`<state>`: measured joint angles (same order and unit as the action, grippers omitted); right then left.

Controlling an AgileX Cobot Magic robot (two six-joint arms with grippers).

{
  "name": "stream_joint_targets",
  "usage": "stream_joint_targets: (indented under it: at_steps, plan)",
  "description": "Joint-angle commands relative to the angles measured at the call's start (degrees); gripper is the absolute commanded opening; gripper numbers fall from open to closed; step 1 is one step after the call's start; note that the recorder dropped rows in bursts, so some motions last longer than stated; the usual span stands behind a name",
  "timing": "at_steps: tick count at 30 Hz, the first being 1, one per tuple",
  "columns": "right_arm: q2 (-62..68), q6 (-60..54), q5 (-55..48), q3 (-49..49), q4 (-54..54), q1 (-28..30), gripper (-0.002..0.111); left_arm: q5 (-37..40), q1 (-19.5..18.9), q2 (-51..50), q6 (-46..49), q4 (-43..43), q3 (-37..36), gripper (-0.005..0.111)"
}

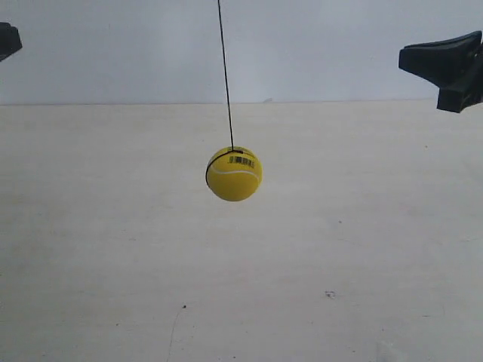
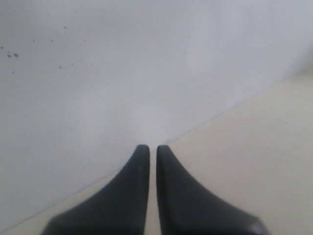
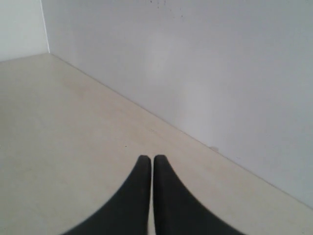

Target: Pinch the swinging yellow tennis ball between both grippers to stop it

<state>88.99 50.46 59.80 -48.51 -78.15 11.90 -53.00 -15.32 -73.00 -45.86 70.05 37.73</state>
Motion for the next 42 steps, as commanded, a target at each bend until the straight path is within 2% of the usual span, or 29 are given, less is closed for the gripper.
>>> stream_joint_targets:
  at_steps: [1, 10, 13, 21, 26, 34, 42]
  plan:
    - [-0.31, 1.29, 0.09, -0.21, -2.61, -0.64, 0.000, -4.72, -0.05, -3.63, -0.78, 1.30, -0.21, 0.005]
    - [-0.31, 0.38, -8.45, -0.21, -6.33, -9.73, 0.000, -13.94, -0.05, -14.28, 1.64, 4.75, -0.10, 0.005]
    - [0.19, 0.38, -9.67, -0.21, -7.19, -10.60, 0.000, -15.11, -0.05, -16.48, 1.74, 5.83, 0.25, 0.005]
    - [9.65, -2.78, -6.04, -0.21, -5.09, -10.58, 0.000, -14.94, 0.24, -17.11, 1.74, 6.37, 0.25, 0.005]
    - [15.25, -4.91, -1.79, -0.21, -4.03, -10.58, 0.000, -14.02, 2.32, -18.13, 2.07, 7.32, 0.36, 0.005]
    - [16.22, -5.31, 7.93, -0.21, -3.60, -10.58, 0.000, -15.13, 5.21, -22.27, 2.65, 8.57, 0.36, 0.005]
    - [16.22, -4.06, 8.73, -0.21, -5.54, -13.13, 0.000, -16.96, 9.41, -25.51, 0.74, 12.81, 2.93, 0.005]
